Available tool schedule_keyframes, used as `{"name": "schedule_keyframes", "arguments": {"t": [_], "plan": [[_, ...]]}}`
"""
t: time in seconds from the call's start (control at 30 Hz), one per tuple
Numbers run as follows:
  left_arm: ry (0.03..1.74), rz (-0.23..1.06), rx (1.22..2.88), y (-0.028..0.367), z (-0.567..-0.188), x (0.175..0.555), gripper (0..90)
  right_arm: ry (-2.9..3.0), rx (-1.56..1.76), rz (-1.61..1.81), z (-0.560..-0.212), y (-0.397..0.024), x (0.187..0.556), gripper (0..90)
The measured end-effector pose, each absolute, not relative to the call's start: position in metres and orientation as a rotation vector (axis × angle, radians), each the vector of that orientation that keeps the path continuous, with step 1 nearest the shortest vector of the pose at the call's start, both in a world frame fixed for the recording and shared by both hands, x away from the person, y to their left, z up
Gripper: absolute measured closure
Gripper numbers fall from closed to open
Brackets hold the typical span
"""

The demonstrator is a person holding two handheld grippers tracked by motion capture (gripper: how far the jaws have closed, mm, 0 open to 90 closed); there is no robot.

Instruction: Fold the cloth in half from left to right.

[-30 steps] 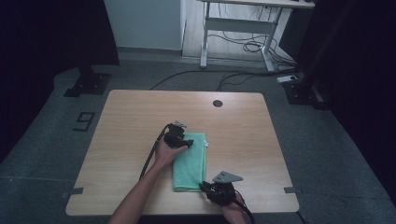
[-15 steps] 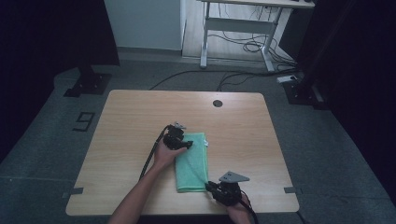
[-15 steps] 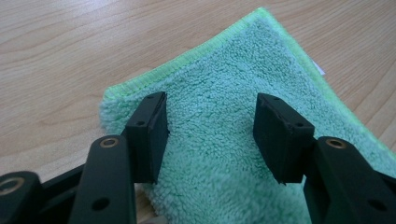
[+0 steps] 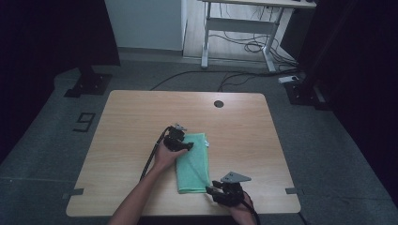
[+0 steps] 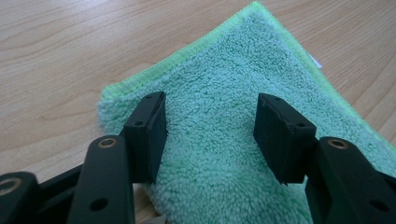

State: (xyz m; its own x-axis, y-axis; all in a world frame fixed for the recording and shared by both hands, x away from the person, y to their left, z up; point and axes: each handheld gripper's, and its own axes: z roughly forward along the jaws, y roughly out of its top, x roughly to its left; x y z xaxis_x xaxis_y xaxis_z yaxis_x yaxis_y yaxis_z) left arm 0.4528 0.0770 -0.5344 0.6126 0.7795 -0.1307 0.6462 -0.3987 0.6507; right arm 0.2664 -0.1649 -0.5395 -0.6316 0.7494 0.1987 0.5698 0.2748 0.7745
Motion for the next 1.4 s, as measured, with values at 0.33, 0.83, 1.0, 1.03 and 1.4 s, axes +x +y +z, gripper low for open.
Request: {"name": "schedule_keyframes", "arguments": {"t": [0.33,0.83,1.0,1.03,1.4], "plan": [[1.120,0.260,2.166,0.077,-0.535,0.450,43.2,2.323,1.069,1.402,-0.515,-0.139,0.267,55.6],[1.129,0.253,2.169,0.077,-0.534,0.451,42.7,2.489,0.875,1.264,-0.538,-0.079,0.271,53.6],[1.132,0.246,2.165,0.077,-0.534,0.451,42.8,2.520,0.841,1.221,-0.543,-0.070,0.272,72.0],[1.132,0.244,2.164,0.078,-0.534,0.451,42.8,2.519,0.838,1.222,-0.544,-0.068,0.272,74.4],[1.131,0.255,2.156,0.078,-0.535,0.449,42.4,2.557,0.851,1.292,-0.550,-0.064,0.272,81.2]]}}
